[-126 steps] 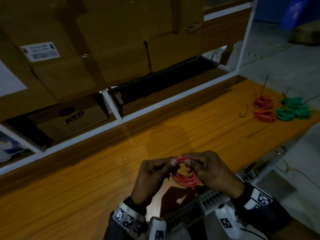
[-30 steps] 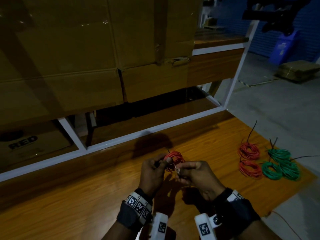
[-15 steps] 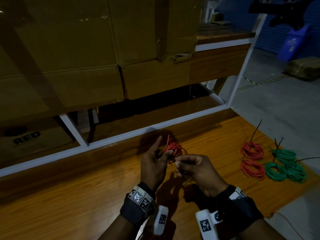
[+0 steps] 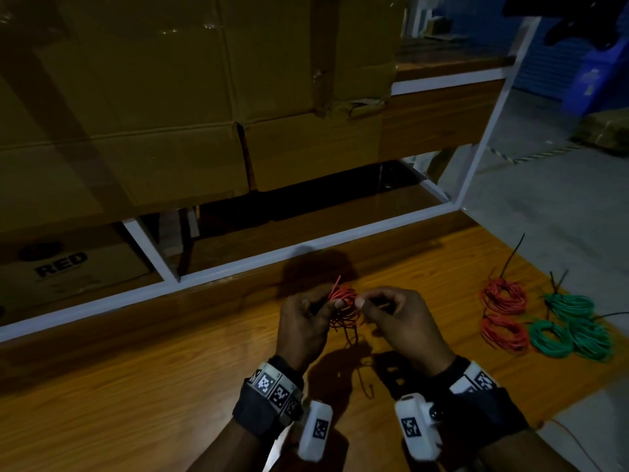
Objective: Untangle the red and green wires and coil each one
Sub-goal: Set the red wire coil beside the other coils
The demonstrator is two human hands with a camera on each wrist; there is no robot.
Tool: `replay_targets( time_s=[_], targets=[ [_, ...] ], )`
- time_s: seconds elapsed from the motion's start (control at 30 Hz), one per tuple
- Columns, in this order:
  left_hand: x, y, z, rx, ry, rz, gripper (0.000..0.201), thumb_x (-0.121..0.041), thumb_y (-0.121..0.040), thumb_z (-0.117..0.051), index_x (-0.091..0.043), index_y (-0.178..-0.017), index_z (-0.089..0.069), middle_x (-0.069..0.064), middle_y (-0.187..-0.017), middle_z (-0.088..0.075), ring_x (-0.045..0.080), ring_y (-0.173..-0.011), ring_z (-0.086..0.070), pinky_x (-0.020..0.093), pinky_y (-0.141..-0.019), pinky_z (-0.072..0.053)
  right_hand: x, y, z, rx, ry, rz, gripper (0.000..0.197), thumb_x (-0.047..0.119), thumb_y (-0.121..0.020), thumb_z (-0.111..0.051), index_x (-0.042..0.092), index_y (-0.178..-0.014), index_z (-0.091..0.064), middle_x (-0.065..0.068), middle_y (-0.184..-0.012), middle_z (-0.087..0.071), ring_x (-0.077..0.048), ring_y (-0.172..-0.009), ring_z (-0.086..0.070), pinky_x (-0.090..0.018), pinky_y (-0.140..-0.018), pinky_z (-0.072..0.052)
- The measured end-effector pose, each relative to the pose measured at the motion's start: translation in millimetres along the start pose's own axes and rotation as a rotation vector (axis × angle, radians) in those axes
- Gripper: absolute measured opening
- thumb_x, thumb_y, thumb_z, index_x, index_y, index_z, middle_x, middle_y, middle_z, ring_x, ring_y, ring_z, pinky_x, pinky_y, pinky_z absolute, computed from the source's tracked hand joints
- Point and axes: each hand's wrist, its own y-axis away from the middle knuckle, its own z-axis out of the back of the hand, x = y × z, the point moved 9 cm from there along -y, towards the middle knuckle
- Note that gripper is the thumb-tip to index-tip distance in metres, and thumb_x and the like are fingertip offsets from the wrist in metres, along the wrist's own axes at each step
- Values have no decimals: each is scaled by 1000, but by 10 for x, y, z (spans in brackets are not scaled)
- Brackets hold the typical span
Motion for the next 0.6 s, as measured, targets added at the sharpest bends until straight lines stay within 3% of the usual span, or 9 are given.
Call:
replay_targets(
  time_s=[0.07, 0.13, 0.2, 0.27, 0.3, 0.5, 0.6],
  targets=[
    [-2, 1, -21, 21, -7, 7, 21, -16, -98, -68, -29, -112, -76, -8, -103, -79, 12, -96, -74, 44, -82, -62, 205, -66, 85, -57, 142, 144, 29, 46, -91, -72, 37, -118, -70, 19, -108, -70, 2, -96, -67, -20, -74, -57],
    [-19, -2, -53, 45, -20, 3, 21, -16, -97, -68, -26, -115, -76, -8, -104, -79, 10, -97, -74, 43, -81, -62, 409, -141, 79, -37, 263, 282, 37, 46, -92, -70, 41, -129, -65, 18, -117, -65, 3, -103, -62, -9, -80, -47],
    [-57, -2, -71, 54, -29, -9, 22, -15, -98, -68, -29, -113, -75, -11, -103, -79, 8, -96, -74, 38, -80, -62, 525, -194, -8, 16, 398, 383, 34, 41, -94, -69, 39, -128, -66, 10, -117, -64, -4, -106, -61, -18, -81, -50],
    [-83, -6, -64, 51, -38, -23, 22, -16, -98, -68, -30, -112, -75, -13, -103, -78, 7, -96, -73, 34, -79, -62, 561, -208, -76, 24, 499, 446, 20, 36, -95, -69, 34, -115, -73, 8, -113, -64, -10, -106, -60, -35, -81, -56],
    [-82, -13, -53, 47, -45, -27, 21, -17, -98, -68, -29, -112, -76, -13, -103, -78, 7, -96, -73, 32, -78, -61, 564, -205, -89, 15, 532, 460, 14, 35, -95, -69, 32, -108, -74, 10, -110, -64, -11, -104, -60, -39, -81, -56],
    [36, -14, 0, 14, -39, 24, 23, -21, -94, -73, -18, -117, -77, -7, -106, -78, 8, -99, -73, 36, -82, -62, 506, -184, -145, 31, 635, 450, 6, 29, -90, -74, 31, -93, -69, 13, -96, -65, -9, -95, -57, -34, -84, -49],
    [29, 4, 15, -7, 35, 20, 25, -17, -93, -74, -13, -117, -76, -3, -107, -79, 12, -100, -74, 32, -81, -61, 497, -241, -98, 76, 542, 409, 9, 23, -92, -73, 29, -88, -68, 15, -91, -68, -4, -90, -61, -28, -76, -52]
  ],
)
